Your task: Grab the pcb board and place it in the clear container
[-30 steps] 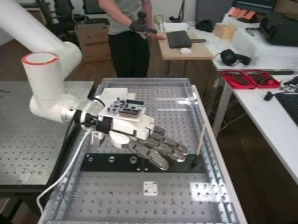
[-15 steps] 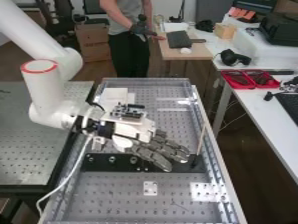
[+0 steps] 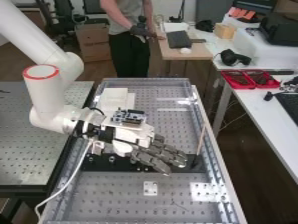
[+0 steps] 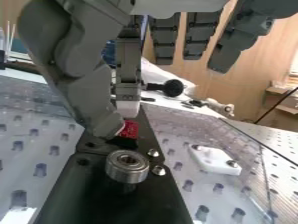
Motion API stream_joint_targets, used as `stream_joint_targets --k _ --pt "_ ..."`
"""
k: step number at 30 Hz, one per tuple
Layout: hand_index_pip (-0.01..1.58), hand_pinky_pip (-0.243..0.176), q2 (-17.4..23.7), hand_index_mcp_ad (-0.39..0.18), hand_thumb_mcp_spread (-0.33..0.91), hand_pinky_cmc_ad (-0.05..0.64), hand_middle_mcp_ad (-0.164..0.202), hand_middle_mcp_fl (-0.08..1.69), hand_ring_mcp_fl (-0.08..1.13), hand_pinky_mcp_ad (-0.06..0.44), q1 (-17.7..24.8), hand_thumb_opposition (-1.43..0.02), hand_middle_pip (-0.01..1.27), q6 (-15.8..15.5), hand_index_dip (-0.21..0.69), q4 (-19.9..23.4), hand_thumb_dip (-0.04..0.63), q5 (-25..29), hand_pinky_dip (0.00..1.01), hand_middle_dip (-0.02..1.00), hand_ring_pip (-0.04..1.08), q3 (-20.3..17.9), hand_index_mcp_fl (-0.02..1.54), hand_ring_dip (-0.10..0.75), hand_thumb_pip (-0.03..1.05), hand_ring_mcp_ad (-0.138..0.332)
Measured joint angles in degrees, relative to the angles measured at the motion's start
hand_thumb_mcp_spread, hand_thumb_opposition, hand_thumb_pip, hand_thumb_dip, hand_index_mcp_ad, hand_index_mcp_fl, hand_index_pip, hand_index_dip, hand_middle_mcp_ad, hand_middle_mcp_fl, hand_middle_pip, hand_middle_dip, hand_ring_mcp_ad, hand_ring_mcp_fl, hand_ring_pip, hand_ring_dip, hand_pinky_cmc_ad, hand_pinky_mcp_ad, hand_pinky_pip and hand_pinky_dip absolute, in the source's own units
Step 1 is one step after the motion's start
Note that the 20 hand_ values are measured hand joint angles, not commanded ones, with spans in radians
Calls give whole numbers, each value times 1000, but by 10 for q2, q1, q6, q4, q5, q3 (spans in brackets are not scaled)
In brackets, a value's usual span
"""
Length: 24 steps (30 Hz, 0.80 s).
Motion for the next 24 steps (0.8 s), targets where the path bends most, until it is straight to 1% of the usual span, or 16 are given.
stream_joint_targets --k 1,4,5,13,14,20,24 --pt "1557 -91 0 -51 419 333 98 5 5 154 0 -874 138 0 51 4 253 3 438 124 75 -1 21 0 778 122" --pt "1557 -91 -1 -51 424 333 98 2 5 145 -1 -874 138 2 54 7 253 7 438 124 75 -1 21 0 778 126" --pt "1559 -91 -2 -47 433 333 84 5 5 145 -1 -874 138 3 63 7 253 7 438 126 75 0 21 5 778 122" --pt "1559 -91 -5 -51 429 333 82 5 2 145 -5 -874 138 2 80 -4 253 2 422 138 66 10 38 9 782 126" --pt "1559 -91 -5 -51 447 333 82 2 2 145 -5 -874 138 1 80 -4 253 1 421 138 66 10 54 9 784 126" --pt "1559 -91 -5 -51 449 333 82 24 2 145 -9 -874 138 -5 93 -8 253 -4 408 138 66 12 136 9 784 127" --pt "1557 -91 -5 -51 449 333 82 24 2 150 -10 -874 138 -8 96 -11 253 -5 408 140 66 14 152 9 784 126"
